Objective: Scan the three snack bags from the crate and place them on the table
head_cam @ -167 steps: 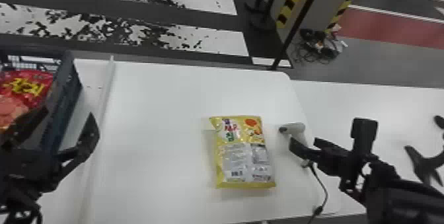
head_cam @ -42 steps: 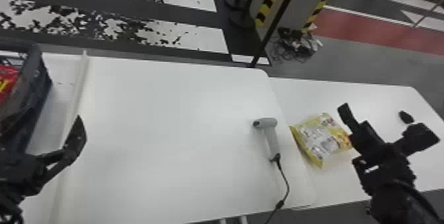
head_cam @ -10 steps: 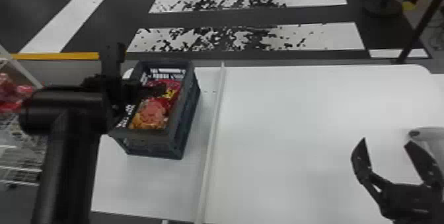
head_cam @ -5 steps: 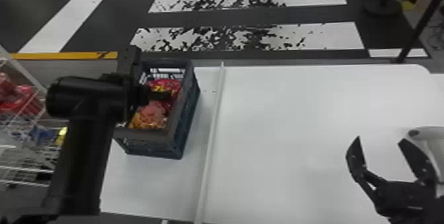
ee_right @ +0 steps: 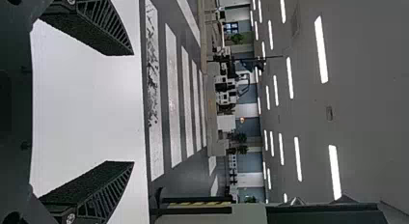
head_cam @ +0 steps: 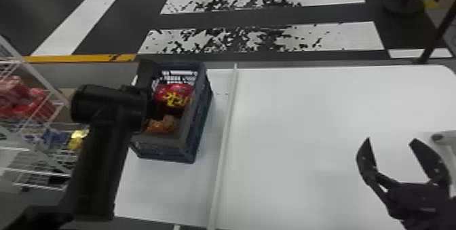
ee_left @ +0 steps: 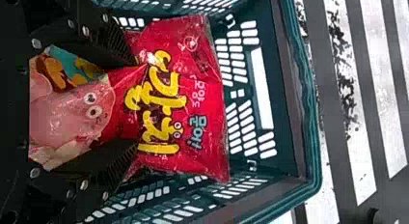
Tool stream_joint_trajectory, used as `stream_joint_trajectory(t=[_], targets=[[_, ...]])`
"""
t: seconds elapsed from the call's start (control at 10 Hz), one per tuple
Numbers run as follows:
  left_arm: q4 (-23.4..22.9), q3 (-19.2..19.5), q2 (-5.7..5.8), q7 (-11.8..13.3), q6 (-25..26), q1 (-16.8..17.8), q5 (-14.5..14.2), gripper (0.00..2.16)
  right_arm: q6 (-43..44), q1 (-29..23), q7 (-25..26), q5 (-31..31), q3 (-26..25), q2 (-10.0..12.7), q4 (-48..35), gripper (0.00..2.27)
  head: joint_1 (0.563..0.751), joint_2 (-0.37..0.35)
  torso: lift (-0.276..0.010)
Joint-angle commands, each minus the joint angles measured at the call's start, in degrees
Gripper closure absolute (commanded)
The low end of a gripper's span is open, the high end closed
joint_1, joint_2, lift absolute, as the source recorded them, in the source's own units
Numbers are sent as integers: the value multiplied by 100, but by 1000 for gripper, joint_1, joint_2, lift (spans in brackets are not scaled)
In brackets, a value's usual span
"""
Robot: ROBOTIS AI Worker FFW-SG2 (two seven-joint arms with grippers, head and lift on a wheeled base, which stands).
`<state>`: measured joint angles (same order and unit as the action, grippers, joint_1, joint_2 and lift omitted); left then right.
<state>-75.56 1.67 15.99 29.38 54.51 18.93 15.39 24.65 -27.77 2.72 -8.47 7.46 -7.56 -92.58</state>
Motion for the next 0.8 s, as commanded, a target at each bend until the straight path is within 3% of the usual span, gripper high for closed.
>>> stream_joint_trajectory(t=[0.0,0.3,0.5,0.7], targets=[[-65,35,-35,-161,100,-65,-28,2138,0,-9,0,-15,1,0,-6,80,695,199,-62],[-987,422,1,68,470,-399,-151,2138,-18,-9,0,-24,1,0,3,80,695,202,-62],[-1497,598,9,68,874,-548,-282,2138,-35,-9,0,-41,1,0,-6,80,695,209,-62],[-1778,879,9,50,927,-663,-458,2138,-35,-9,0,-50,1,-9,-14,83,695,221,-62]])
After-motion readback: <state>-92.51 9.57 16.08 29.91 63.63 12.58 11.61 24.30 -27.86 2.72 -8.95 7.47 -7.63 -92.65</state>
